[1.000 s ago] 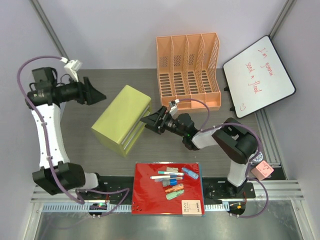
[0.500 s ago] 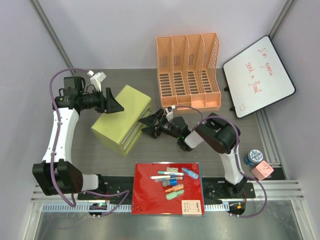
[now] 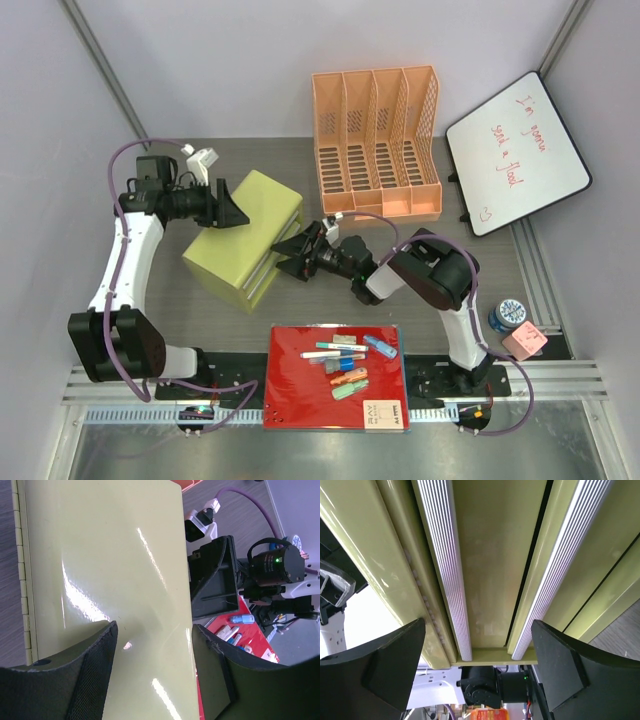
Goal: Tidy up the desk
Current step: Move the storage box to the center of the board.
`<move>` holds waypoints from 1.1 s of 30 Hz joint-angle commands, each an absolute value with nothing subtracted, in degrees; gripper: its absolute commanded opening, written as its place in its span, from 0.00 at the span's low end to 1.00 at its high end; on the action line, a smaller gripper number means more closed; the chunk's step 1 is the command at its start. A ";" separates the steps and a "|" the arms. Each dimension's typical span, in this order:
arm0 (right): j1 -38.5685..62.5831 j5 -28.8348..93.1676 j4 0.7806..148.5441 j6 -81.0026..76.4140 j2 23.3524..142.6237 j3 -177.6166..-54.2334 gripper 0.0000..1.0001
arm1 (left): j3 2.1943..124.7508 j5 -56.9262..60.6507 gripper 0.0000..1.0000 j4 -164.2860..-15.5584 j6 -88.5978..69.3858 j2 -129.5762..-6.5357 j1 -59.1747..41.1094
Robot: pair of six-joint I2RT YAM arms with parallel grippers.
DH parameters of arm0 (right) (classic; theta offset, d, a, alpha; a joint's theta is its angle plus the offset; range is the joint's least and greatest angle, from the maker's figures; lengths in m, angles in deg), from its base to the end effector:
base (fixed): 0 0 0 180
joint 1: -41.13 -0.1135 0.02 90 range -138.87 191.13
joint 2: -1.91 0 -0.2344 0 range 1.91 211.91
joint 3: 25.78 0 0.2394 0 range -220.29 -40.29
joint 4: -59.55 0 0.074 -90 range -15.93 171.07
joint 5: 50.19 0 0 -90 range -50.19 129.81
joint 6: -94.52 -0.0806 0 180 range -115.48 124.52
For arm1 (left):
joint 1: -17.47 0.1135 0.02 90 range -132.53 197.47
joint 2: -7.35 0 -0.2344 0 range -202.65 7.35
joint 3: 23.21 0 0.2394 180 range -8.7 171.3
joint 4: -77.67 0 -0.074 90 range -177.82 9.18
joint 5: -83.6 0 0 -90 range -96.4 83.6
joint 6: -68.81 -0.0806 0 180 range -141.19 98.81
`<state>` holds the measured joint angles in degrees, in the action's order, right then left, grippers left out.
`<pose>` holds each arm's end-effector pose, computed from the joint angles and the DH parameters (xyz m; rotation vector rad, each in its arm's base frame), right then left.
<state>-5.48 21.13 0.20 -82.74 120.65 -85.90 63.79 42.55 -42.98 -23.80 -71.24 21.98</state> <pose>0.2613 0.3140 0.1166 0.3765 1.9609 1.9623 0.2943 -0.0378 0.2797 0.3253 2.2515 -0.9709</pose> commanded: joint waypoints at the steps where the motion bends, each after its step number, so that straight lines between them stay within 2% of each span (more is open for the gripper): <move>1: -6.85 20.47 -21.65 -81.00 116.43 -88.11 0.94 | 62.41 38.60 0.63 -42.91 -26.46 -72.19 21.86; 5: -6.85 21.61 -21.65 -79.77 115.29 -87.49 0.89 | 62.15 38.60 0.62 -42.64 -26.63 -72.63 21.86; 6: -6.85 21.79 -21.65 -79.33 115.63 -88.01 0.84 | 62.06 38.60 0.63 -42.64 -26.72 -72.72 21.86; 7: -6.77 21.70 -21.65 -79.24 115.81 -88.28 0.74 | 61.97 38.60 0.63 -42.47 -26.98 -72.81 21.86; 9: -6.68 21.53 -21.65 -78.89 116.16 -89.07 0.70 | 61.79 38.25 0.63 -42.12 -27.51 -72.72 21.77; 12: -6.68 21.18 -21.65 -78.10 115.82 -88.81 0.74 | 61.79 37.99 0.62 -41.42 -28.48 -72.72 21.77; 16: -6.68 20.74 -21.65 -75.56 115.99 -89.24 0.95 | 61.70 38.16 0.62 -41.15 -28.92 -72.98 21.77; 18: -6.77 20.47 -21.65 -74.94 116.34 -90.29 0.98 | 61.70 38.51 0.62 -41.06 -29.10 -73.25 21.77; 33: -6.15 20.20 -21.65 -74.84 118.10 -94.17 1.00 | 61.88 38.25 0.62 -40.01 -30.94 -73.77 21.77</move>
